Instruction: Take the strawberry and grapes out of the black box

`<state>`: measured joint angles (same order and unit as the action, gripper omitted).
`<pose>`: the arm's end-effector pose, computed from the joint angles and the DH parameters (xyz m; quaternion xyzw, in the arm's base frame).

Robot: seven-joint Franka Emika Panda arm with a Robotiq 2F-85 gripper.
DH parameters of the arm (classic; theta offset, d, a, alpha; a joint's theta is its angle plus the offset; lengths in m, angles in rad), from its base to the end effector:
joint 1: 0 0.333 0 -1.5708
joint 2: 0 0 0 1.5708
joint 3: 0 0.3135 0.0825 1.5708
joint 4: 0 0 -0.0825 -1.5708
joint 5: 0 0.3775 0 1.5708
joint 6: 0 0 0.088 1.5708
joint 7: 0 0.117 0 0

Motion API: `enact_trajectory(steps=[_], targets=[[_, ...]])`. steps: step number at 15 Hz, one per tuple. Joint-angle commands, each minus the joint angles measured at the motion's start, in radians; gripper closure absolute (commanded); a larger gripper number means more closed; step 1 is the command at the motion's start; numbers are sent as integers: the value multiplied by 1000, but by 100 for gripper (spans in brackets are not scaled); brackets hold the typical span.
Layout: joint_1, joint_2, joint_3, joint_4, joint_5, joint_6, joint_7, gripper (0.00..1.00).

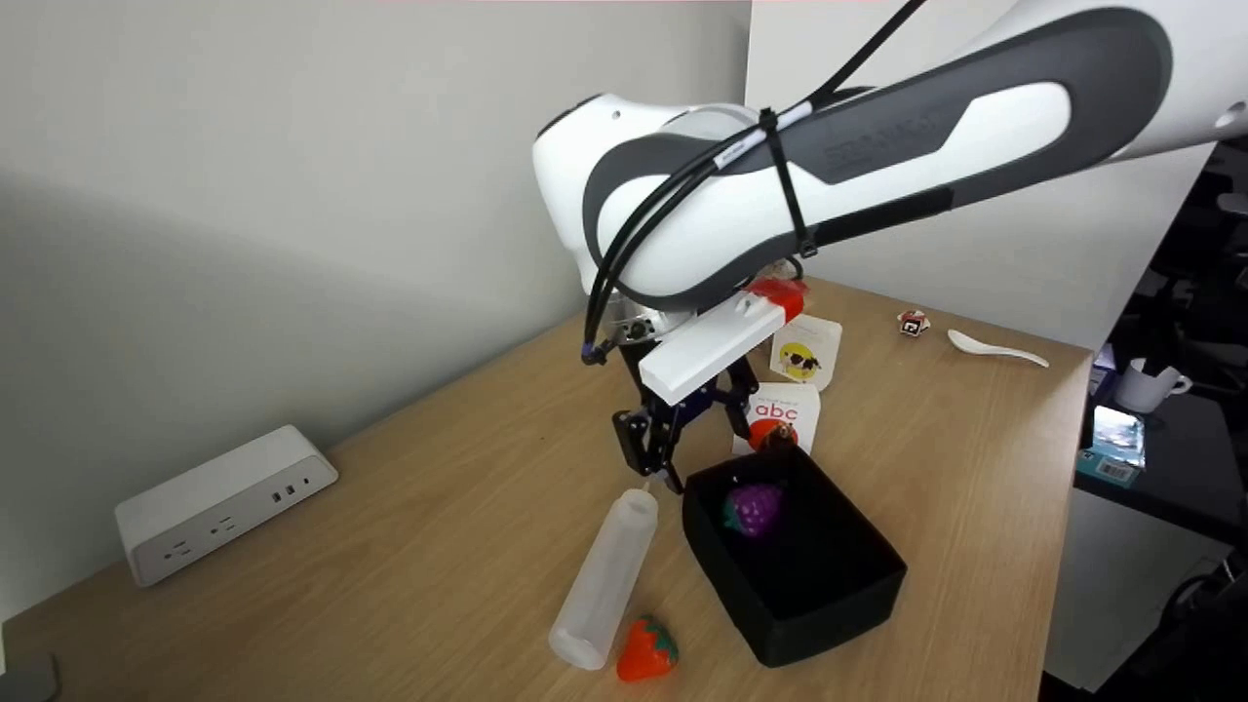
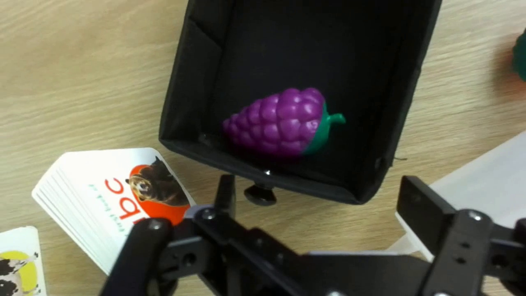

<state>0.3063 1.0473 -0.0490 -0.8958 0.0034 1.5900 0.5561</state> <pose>0.7088 0.2005 0.2181 0.9745 -0.1386 -0.1524 0.0889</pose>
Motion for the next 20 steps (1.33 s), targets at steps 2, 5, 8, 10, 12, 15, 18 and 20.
enact_trajectory(steps=[2,5,8,10,12,15,18,20], targets=[[40,-148,-19,-214,-19,73,91,0],[50,-217,-14,-322,-7,88,159,0],[52,-288,-3,-450,0,113,173,0],[31,-331,30,-529,-17,119,133,0],[24,-365,41,-603,-54,105,30,0],[22,-379,35,-666,-143,65,-107,0],[21,-379,37,-709,-253,67,-222,0],[19,-334,40,-650,-234,55,-172,0]])
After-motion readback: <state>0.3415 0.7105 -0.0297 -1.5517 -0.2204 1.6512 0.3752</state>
